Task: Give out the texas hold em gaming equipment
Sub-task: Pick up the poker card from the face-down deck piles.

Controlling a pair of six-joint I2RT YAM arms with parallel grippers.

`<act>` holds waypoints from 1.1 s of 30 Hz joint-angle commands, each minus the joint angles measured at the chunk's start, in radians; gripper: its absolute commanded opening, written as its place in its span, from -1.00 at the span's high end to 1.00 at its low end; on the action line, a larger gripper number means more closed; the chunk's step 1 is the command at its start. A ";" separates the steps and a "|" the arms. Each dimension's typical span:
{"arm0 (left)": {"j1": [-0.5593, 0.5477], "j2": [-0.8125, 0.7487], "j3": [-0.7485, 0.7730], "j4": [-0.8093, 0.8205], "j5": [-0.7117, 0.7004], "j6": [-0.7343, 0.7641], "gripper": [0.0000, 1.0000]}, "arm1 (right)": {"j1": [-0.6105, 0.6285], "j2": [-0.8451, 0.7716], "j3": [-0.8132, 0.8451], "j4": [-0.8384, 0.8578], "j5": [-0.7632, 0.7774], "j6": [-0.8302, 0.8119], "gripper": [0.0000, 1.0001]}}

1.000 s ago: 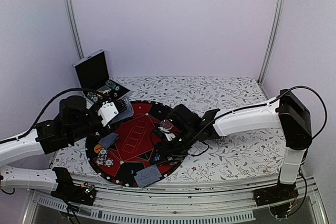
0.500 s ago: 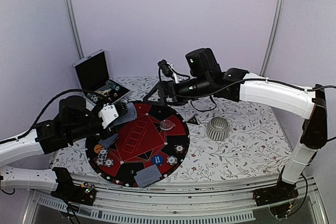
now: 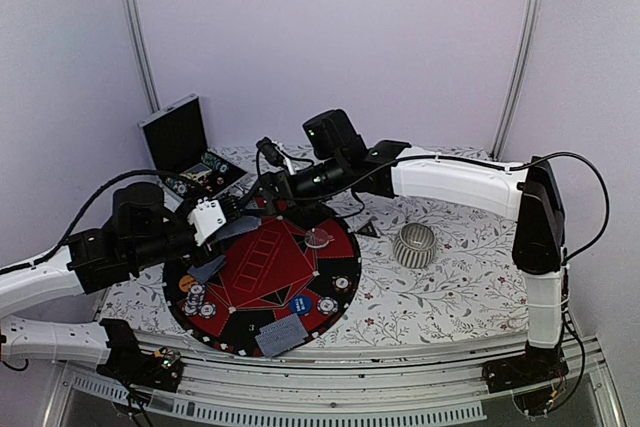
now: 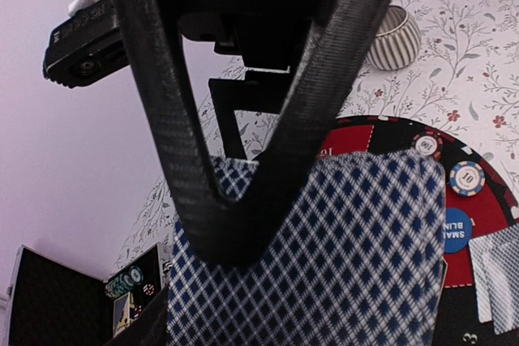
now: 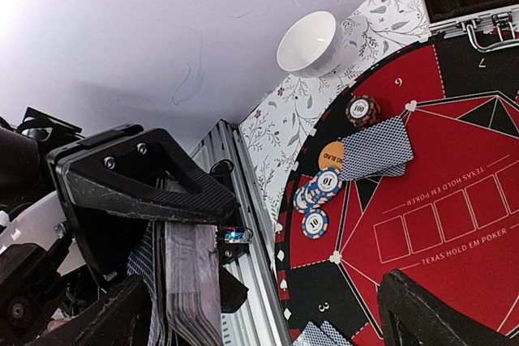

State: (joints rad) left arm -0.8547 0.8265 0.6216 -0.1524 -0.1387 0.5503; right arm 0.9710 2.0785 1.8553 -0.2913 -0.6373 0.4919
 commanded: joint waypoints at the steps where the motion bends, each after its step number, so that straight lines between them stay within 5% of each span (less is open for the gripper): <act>1: 0.007 0.002 0.004 0.012 0.005 0.005 -0.08 | 0.011 0.020 0.038 -0.031 -0.018 -0.020 -0.98; 19: 0.007 -0.004 0.001 0.017 -0.009 0.007 -0.08 | -0.015 -0.106 -0.048 -0.097 0.069 -0.059 -0.83; 28: 0.007 0.003 0.000 0.017 -0.012 0.008 -0.08 | -0.012 -0.106 -0.042 -0.044 -0.068 -0.025 -0.25; 33: 0.008 0.008 0.001 0.015 -0.015 0.010 -0.08 | -0.012 -0.101 -0.033 -0.018 -0.121 0.001 0.29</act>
State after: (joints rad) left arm -0.8547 0.8280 0.6216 -0.1616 -0.1459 0.5541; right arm 0.9607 2.0151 1.8172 -0.3443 -0.6960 0.4709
